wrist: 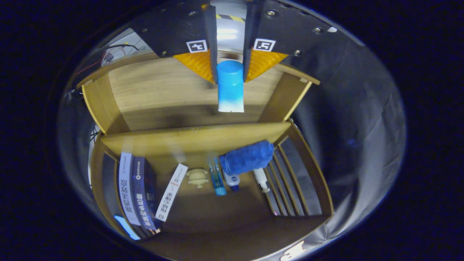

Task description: Pull open the drawer, take out the items inside it, and place them on the countertop above the cabinet.

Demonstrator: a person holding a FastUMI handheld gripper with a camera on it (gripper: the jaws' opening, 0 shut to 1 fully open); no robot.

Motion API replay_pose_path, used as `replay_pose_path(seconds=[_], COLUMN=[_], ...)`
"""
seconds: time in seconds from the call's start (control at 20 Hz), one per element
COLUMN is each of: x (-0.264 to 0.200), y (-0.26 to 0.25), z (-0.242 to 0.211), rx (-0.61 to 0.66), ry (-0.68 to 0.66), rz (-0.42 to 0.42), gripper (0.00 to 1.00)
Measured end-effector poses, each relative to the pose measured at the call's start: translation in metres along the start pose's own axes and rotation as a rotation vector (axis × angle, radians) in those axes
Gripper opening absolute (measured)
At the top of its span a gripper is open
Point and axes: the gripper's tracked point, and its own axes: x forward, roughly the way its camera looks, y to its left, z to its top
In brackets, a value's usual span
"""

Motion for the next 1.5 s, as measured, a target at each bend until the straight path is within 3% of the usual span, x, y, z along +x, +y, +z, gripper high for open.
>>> replay_pose_path(seconds=[0.3, 0.5, 0.75, 1.0, 1.35, 1.5], x=[-0.006, 0.039, 0.107, 0.141, 0.152, 0.153], y=[-0.016, -0.032, -0.049, -0.052, -0.055, -0.048], z=[0.080, 0.117, 0.116, 0.102, 0.094, 0.092], rx=[-0.029, -0.062, -0.064, -0.074, -0.071, -0.060], ry=[-0.236, -0.293, -0.236, -0.194, -0.159, -0.151], rz=[-0.078, -0.175, -0.276, -0.328, -0.352, -0.324], gripper=[0.32, 0.32, 0.32, 0.32, 0.32, 0.38])
